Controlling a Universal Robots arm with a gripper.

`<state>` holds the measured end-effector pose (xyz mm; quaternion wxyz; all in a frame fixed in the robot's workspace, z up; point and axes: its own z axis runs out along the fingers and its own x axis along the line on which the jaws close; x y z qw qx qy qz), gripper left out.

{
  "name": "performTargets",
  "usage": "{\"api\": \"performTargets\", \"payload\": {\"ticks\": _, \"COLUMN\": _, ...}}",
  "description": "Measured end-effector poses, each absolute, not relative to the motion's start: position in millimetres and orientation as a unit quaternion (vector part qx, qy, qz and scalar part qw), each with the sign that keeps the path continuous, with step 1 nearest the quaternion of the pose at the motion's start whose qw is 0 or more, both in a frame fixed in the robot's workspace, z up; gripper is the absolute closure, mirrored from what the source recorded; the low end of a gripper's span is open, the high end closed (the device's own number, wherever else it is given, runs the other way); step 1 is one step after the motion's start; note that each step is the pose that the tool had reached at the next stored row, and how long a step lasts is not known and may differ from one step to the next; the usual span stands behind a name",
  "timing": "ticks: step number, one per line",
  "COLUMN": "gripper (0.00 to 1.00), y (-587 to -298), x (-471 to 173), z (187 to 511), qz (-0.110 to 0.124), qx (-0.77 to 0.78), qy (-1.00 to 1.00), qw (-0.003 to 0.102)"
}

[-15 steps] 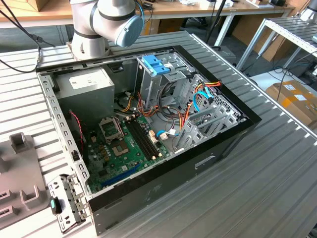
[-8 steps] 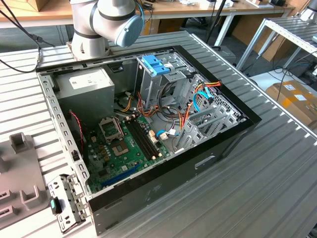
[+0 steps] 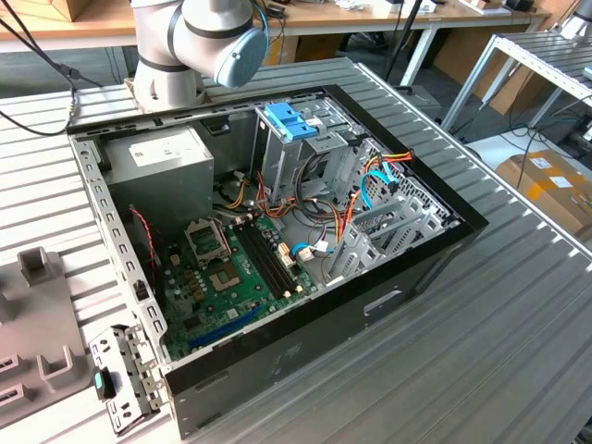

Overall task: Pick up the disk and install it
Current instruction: 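Pick up the disk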

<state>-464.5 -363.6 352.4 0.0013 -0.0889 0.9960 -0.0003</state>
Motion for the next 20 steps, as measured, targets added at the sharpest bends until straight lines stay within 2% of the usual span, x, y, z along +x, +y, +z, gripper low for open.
{"api": "performTargets", "payload": {"ticks": 20, "gripper": 0.89, "y": -363.3, "x": -464.4, "z": 350.7, "qz": 0.0, "qx": -0.293, "qy": 0.956, "qw": 0.001}}
